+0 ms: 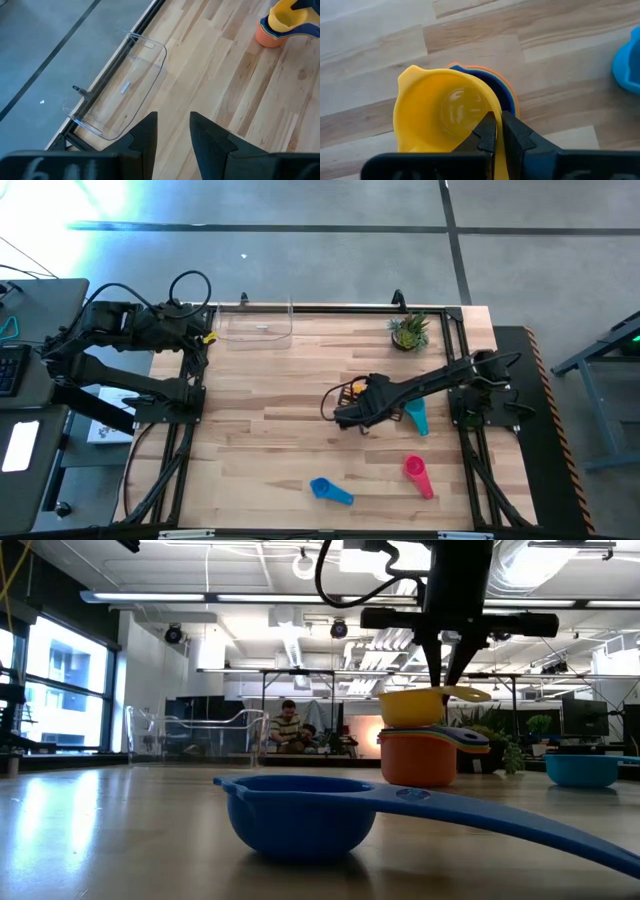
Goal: Nest measuring cups in basket
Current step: Stack the yellow measuring cup on top of the dark blue measuring cup, then stack the light blue measuring cup on top of the yellow measuring cup
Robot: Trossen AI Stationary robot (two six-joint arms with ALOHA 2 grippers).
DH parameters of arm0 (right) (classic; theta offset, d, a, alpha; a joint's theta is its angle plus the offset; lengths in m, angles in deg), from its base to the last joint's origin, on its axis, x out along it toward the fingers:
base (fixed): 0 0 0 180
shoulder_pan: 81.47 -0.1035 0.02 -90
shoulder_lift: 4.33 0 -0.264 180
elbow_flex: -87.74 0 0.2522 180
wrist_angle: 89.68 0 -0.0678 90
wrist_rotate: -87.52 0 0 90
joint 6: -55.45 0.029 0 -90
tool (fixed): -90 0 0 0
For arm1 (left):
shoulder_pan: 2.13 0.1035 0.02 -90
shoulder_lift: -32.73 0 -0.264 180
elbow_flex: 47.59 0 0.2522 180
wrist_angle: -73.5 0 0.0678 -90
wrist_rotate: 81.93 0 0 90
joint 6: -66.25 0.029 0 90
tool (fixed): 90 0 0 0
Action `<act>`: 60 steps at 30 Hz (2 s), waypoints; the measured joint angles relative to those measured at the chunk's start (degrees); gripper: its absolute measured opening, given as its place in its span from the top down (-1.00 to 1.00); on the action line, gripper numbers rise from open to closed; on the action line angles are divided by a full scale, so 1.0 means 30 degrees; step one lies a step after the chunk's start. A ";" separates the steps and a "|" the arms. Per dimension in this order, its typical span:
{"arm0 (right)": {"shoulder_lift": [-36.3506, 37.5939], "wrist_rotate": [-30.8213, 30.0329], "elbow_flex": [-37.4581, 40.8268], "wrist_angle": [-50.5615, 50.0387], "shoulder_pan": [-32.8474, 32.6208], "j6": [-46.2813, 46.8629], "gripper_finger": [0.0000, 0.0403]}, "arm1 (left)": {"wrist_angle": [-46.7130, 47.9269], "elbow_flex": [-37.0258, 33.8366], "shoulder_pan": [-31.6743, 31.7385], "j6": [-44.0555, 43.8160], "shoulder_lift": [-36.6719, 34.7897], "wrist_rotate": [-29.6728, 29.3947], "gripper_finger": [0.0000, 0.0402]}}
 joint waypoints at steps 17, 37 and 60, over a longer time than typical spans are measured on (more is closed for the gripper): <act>-0.0470 0.1218 0.0000 0.0081 0.0351 -0.0564 0.98 | 0.0000 0.0000 -0.0003 0.0025 -0.0007 -0.0007 0.48; -0.0780 0.1280 0.0000 0.0111 0.0413 -0.0710 0.75 | 0.0000 0.0000 -0.0007 0.0481 0.0000 -0.0073 0.48; -0.0758 0.0493 -0.1844 -0.2072 0.0537 -0.2653 0.51 | 0.0004 0.0000 -0.0007 0.0525 0.0000 -0.0073 0.48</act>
